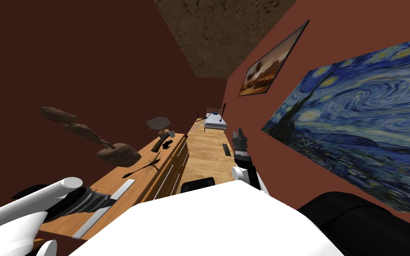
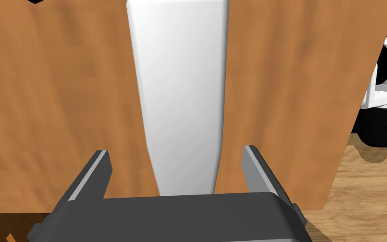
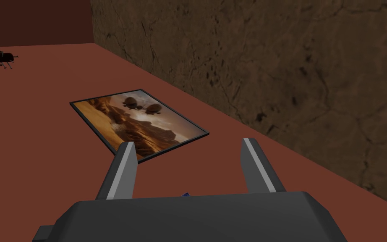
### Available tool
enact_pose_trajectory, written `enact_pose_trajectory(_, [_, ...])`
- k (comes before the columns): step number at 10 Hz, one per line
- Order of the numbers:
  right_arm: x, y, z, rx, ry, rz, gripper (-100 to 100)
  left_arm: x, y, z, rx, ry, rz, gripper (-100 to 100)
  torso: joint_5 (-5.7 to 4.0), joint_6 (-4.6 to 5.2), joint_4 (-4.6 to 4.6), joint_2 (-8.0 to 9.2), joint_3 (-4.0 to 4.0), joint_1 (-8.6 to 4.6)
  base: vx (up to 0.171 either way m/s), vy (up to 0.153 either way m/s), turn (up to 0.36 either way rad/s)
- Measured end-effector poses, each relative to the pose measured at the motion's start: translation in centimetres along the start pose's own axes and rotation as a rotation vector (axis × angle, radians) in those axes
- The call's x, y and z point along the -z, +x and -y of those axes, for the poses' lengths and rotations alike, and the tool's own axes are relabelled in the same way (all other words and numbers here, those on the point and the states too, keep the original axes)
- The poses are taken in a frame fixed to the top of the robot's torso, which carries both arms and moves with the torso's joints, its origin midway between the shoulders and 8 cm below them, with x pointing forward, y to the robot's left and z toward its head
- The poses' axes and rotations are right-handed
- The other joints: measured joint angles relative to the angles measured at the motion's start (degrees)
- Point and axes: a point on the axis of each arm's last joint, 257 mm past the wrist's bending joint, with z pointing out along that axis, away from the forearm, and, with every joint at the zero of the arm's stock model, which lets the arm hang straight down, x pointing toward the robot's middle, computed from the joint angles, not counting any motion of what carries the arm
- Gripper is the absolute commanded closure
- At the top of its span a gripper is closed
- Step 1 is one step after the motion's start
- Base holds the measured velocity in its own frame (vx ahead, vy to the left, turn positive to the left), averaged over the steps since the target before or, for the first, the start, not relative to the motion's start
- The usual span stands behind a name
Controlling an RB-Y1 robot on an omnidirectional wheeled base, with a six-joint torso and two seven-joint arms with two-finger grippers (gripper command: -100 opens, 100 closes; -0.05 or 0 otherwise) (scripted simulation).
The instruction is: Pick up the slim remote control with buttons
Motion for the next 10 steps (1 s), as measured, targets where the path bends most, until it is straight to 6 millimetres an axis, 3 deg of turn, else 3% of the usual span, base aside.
enact_pose_trajectory(10, [0.0,0.0,0.0,0.0,0.0,0.0,0,-1.1,-6.4,1.6,0.041,0.012,0.002,-100,-0.02,0.01,-0.01,-0.06,-0.03,-0.08,0.037,-0.016,-0.038])
